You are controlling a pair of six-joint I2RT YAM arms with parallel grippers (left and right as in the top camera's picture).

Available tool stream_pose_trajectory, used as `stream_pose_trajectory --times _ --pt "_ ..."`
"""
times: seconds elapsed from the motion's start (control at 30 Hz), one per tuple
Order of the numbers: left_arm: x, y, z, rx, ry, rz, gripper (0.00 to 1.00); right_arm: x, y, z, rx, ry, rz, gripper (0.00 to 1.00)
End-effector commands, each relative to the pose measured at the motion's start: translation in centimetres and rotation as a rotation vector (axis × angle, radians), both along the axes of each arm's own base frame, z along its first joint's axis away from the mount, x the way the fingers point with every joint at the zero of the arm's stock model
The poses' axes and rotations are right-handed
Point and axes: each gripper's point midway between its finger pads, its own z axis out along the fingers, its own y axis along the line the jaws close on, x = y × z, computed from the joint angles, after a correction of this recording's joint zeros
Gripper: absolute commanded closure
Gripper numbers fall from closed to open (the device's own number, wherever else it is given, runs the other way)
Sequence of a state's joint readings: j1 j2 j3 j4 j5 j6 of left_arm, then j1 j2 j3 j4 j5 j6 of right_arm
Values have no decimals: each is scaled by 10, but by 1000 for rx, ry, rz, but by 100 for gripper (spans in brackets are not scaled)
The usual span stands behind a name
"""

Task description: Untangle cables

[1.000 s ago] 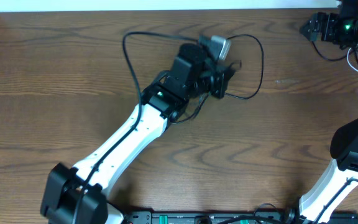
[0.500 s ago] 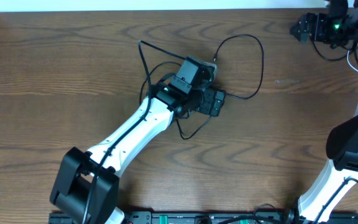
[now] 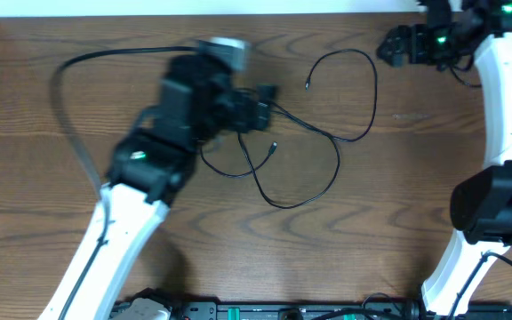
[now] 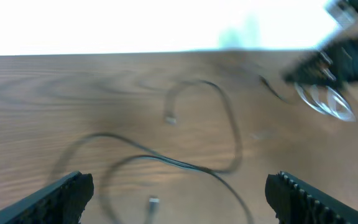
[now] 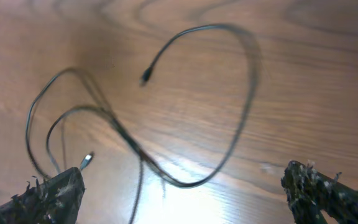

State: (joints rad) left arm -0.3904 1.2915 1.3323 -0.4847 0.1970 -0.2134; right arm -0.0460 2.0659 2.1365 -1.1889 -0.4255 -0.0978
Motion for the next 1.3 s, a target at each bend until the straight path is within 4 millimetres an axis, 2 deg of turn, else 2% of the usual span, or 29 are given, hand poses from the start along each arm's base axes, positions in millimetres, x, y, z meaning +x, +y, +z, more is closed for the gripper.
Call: stream_pose_trajectory --times 0.0,0.1,0.13,0.2,0.37,0.53,0.83,1.07,1.27 --pt "6 52 12 4 -7 157 6 -5 35 -2 -38 -27 134 1" --pt "6 79 2 20 41 223 6 -6 60 -17 -91 -38 259 1" --pt "6 91 -6 30 73 255 6 -6 74 -33 -153 -34 330 1" --pt "7 98 -12 36 96 275 6 -6 87 -51 -212 -18 382 1" --pt "7 103 -16 41 114 287 6 -13 117 -98 -305 47 497 1" --pt "7 103 -16 42 114 287 6 -21 130 -136 -389 119 543 6" --pt "9 103 -20 45 125 287 6 -46 148 -167 -418 211 660 15" --pt "12 102 -28 51 149 286 6 -62 146 -187 -426 297 697 18" --pt "13 102 -31 53 155 286 6 -73 141 -190 -428 351 705 19"
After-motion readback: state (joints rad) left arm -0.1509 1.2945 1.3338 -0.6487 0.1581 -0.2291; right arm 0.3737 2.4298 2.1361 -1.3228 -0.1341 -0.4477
